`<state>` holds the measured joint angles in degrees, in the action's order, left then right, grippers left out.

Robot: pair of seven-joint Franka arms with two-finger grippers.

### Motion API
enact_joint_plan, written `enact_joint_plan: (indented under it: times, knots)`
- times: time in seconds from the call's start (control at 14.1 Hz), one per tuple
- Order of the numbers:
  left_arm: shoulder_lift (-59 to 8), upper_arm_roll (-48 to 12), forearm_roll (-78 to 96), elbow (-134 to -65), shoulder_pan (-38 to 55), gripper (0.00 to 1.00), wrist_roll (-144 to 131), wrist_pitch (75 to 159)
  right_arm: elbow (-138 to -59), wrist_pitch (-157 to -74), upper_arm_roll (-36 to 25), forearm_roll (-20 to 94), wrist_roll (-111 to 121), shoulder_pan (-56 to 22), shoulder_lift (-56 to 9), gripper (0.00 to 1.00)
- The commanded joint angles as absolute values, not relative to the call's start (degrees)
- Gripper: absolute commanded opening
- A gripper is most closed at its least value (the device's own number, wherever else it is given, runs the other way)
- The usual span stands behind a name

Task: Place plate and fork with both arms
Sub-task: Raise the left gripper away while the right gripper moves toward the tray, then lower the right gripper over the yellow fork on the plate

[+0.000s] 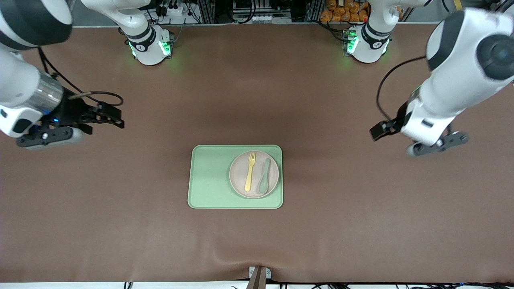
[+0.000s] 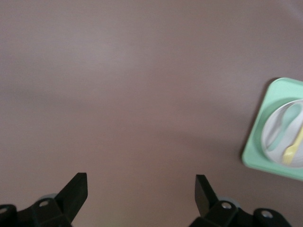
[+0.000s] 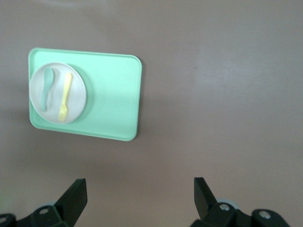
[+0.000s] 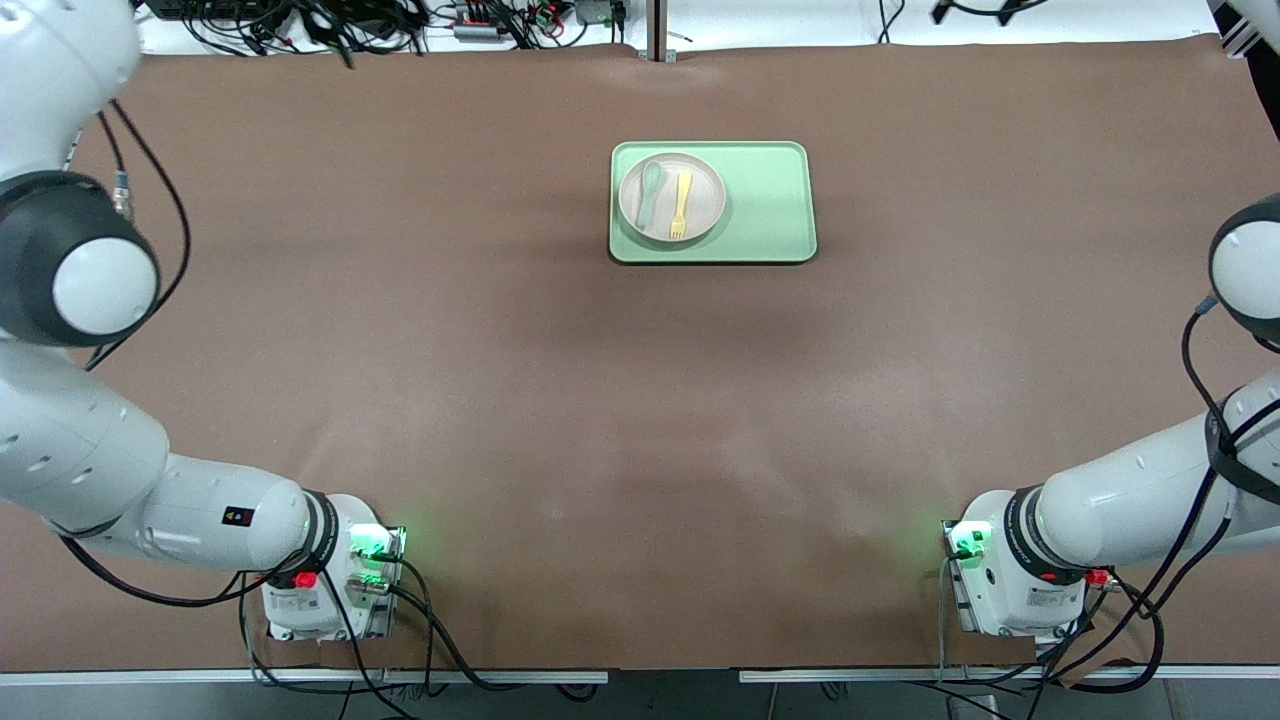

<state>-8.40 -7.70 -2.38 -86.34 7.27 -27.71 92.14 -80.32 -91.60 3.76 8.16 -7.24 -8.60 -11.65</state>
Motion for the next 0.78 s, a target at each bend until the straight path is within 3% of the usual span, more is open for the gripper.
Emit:
enact_joint_plan:
  times: [0.0, 0.28, 0.5, 0.71]
  knots:
    - [-2.48, -8.35, -2.99, -89.56, 1.25, 1.0, -19.98, 89.31, -73.23, -91.32, 3.52, 8.79, -14.22, -13.52, -17.82, 1.0]
    - [2.63, -8.35, -2.9, -93.16, -2.28, 1.0, -16.53, 89.3, -70.14, -97.1, 3.52, 8.7, -19.84, -18.0, -24.33, 1.0]
    - [2.81, -8.26, -2.37, -93.43, -3.69, 1.0, -12.66, 89.74, -69.18, -102.11, 3.25, 5.73, -26.61, -23.8, -29.51, 1.0]
    - [2.29, -8.17, -2.37, -93.43, -3.87, 1.0, -12.66, 91.4, -62.16, -103.01, 2.99, 4.31, -29.35, -28.99, -38.29, 1.0]
